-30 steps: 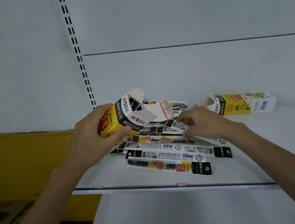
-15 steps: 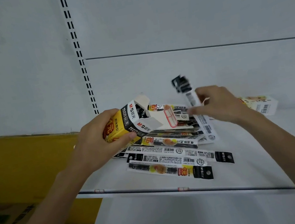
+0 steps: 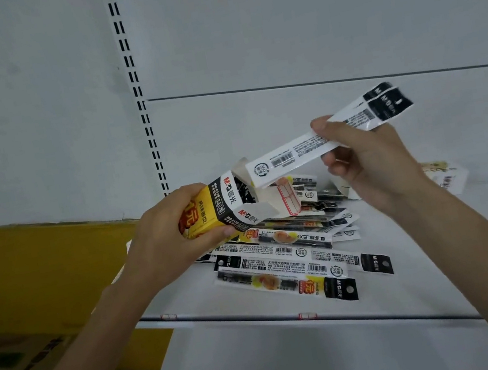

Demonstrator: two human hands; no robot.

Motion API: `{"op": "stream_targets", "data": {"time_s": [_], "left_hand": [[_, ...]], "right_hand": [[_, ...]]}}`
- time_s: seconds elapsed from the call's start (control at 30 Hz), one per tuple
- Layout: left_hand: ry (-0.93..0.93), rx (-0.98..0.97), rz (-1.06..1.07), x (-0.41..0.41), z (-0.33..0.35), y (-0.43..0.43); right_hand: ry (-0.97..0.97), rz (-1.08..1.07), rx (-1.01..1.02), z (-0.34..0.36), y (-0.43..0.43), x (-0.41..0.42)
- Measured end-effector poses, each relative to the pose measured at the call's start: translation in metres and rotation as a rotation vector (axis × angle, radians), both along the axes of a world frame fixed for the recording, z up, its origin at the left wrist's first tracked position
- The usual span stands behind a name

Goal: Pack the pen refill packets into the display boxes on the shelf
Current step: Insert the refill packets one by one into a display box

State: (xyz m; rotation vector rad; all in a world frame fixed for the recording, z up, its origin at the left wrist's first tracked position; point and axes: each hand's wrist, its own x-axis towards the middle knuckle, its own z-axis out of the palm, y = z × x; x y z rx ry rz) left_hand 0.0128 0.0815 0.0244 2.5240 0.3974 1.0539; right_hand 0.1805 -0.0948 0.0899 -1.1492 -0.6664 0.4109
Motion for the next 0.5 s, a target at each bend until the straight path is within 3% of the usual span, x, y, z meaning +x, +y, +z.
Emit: {"op": "stream_targets", "data": {"time_s": [0.27, 0.4, 0.5], "left_hand": [[-0.040, 0.022, -0.016, -0.003, -0.002, 0.001], [-0.061, -0.016, 0.003, -0.004, 0.001, 0.001], [-0.036, 0.006, -0.005, -0.003, -0.001, 0.001]], "right_hand": [[0.372, 0.047, 0.004, -0.019, 0.019, -0.010], [0.433, 0.054, 0.009, -0.023, 0.019, -0.010], [0.374, 0.058, 0.003, -0.019, 0.020, -0.010]]}}
